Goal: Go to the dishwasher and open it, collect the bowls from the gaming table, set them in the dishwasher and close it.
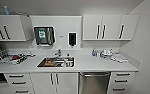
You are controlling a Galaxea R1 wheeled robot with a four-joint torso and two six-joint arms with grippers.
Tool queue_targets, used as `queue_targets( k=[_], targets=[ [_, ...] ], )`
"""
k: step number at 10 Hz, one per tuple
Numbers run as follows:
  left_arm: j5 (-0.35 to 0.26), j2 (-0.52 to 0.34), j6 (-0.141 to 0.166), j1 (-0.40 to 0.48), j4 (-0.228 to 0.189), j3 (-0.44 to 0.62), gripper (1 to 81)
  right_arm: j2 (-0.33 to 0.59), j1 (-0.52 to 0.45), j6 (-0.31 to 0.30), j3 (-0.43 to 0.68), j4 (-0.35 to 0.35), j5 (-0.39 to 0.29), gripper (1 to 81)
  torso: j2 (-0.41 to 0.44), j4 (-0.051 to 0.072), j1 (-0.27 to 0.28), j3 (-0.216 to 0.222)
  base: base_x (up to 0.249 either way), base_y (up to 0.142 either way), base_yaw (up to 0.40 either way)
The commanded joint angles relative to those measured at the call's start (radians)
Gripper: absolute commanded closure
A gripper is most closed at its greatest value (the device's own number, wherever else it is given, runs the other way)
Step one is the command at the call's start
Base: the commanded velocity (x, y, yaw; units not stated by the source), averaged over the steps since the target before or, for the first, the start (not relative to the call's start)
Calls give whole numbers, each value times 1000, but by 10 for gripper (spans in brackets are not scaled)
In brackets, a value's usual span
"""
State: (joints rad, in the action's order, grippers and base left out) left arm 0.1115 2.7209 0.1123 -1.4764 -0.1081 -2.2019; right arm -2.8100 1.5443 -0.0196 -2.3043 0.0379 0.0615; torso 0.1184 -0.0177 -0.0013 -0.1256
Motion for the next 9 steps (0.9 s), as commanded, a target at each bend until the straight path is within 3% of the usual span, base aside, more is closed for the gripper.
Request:
queue_targets(
  k=[1,9],
  targets=[
    [-27,-15,3,84,2,13,10,8,-77,0,14,-6,-35,10,0,0,1,0,147,0,0],
    [-29,-13,3,86,2,13,10,8,-72,0,7,-4,-35,10,0,0,1,0,135,0,0]
  ],
)
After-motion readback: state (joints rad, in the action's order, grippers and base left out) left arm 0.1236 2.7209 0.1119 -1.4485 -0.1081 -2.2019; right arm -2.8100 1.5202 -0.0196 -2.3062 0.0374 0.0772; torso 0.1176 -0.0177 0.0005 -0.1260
